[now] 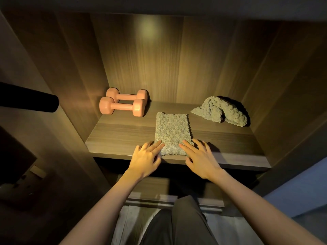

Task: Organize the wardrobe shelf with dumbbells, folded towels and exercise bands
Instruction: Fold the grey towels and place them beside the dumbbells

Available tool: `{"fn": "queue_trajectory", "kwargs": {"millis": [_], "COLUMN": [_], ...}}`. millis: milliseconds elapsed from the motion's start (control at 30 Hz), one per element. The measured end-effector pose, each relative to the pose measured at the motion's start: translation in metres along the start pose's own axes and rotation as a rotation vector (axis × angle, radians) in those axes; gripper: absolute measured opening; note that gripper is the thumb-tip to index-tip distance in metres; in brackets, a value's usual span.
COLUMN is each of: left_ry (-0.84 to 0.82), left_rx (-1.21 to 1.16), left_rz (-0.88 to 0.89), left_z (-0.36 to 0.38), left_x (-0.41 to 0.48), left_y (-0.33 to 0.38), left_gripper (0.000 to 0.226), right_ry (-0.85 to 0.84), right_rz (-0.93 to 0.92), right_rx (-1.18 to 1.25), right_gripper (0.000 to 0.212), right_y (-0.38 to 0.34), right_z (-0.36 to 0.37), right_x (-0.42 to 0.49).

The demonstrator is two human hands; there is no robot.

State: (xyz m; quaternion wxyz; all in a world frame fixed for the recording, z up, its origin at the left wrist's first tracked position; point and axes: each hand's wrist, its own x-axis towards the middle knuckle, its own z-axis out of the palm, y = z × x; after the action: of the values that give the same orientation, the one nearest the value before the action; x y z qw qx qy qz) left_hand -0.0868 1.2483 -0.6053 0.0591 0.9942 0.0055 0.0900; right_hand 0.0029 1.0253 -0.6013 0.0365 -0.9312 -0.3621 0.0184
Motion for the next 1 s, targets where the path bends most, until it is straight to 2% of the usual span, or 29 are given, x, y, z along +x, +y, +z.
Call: {"fn": "queue_trajectory", "kwargs": {"millis": [100,233,333,400,500,600,667,767,900,1000], "left_ry": [0.034,-0.02,0.06,0.104,0.063,0.015,0.02,0.04,0.044,0.039], "left_rx": [0.0,-0.012,-0.064,-0.1,-0.227,-0.471,-0.615,-0.77,-0.707,-0.626], "left_rz": [0.007,0.096,0.144,0.129,0.011,-0.129,-0.219,-0.381,-0.454,-0.508], "left_z": [-0.001,-0.012,-0.014,-0.015,-0.017,-0.019,-0.018,-0.016,-0.014,-0.014], "left_x": [0.0,0.0,-0.006,-0.008,-0.006,-0.002,0.0,0.004,0.012,0.018], "left_y": [0.0,-0.007,-0.009,-0.008,-0.01,-0.009,-0.004,0.006,0.011,0.012], "left_gripper": [0.047,0.057,0.042,0.032,0.027,0.025,0.026,0.027,0.028,0.029], "right_ry": [0.007,-0.001,-0.028,0.006,-0.009,-0.056,-0.018,0.026,0.058,0.083], "right_rz": [0.02,-0.083,-0.105,-0.042,0.109,0.2,0.263,0.337,0.449,0.515], "right_rx": [0.059,0.002,0.047,0.138,0.345,0.554,0.678,0.774,0.74,0.665], "right_gripper": [0.049,0.051,0.059,0.052,0.036,0.027,0.014,0.027,0.033,0.024], "right_y": [-0.001,0.008,0.013,0.017,0.02,0.02,0.015,0.006,-0.002,-0.005], "right_z": [-0.004,-0.014,-0.017,-0.015,-0.016,-0.021,-0.024,-0.027,-0.021,-0.016], "right_x": [0.001,-0.002,-0.011,-0.014,-0.013,-0.008,-0.004,0.0,0.009,0.016]}}
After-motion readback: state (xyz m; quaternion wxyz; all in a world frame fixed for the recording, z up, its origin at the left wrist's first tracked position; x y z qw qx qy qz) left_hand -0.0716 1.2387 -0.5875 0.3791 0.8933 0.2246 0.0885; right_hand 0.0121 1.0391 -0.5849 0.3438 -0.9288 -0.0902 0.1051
